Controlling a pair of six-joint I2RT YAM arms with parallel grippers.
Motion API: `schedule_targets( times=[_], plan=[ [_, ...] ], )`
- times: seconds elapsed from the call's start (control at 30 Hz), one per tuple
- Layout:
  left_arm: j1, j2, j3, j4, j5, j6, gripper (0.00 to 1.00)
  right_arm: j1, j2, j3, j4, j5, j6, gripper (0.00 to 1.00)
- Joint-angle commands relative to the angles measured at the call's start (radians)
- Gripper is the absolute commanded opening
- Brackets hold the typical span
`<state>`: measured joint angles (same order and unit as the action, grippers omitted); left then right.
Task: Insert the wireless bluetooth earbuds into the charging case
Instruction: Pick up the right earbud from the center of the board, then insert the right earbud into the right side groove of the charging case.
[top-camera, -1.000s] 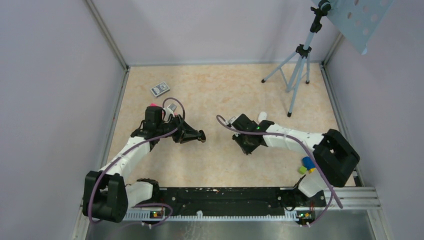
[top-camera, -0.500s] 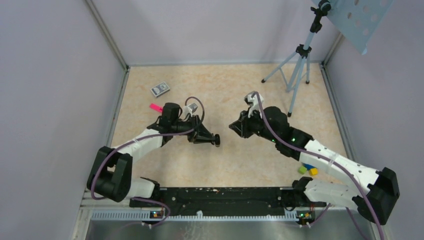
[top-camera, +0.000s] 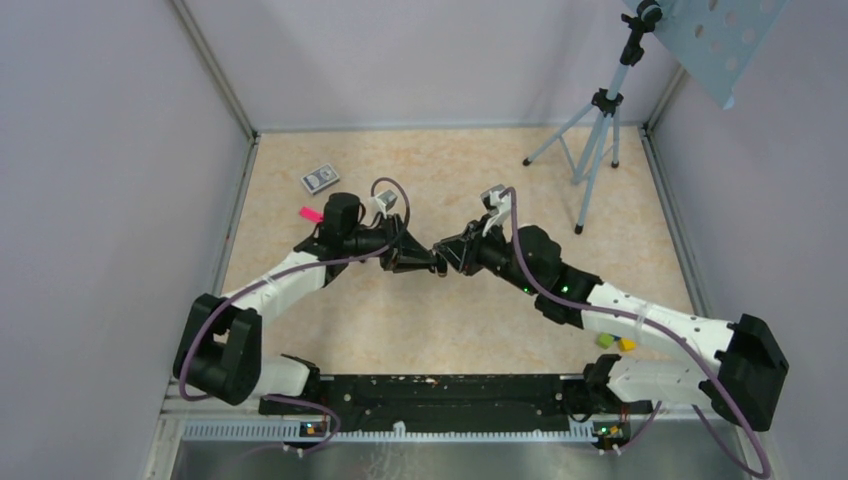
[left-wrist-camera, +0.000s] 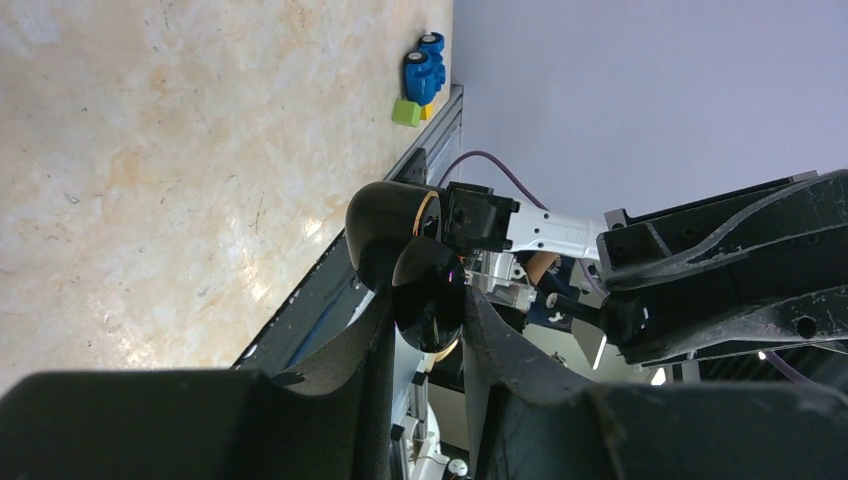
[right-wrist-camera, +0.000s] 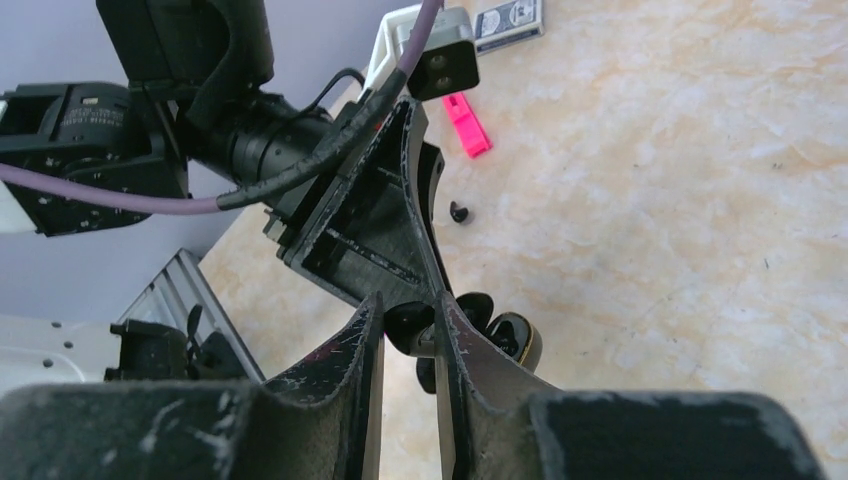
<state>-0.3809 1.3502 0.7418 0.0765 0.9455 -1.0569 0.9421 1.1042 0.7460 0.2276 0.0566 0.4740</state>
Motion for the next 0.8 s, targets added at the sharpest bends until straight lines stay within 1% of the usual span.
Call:
schedule_targets(
  times=[0.0,0.2,0.33,0.43,0.77],
  plan=[
    [-0.003,-0.041,0.029,0.027,0.010,-0.025,0.00,0.013,0.017,-0.007,0.114,0.080,0.016,0.15],
    [-0.004,-0.052,0.023,0.039,0.015,-0.035,0.00,0.014,0.030,-0.027,0.135,0.122,0.016,0.15],
    [-0.005,-0.061,0.045,-0.017,0.003,-0.022,0.00,0.015,0.046,-0.031,0.149,0.137,0.024,0.15],
    [-0.004,-0.069,0.047,-0.027,-0.003,-0.030,0.00,0.015,0.057,-0.033,0.165,0.147,0.028,0.15],
    [-0.004,-0.075,0.028,-0.014,-0.009,-0.053,0.00,0.015,0.089,-0.030,0.190,0.131,0.038,0.15]
  ],
)
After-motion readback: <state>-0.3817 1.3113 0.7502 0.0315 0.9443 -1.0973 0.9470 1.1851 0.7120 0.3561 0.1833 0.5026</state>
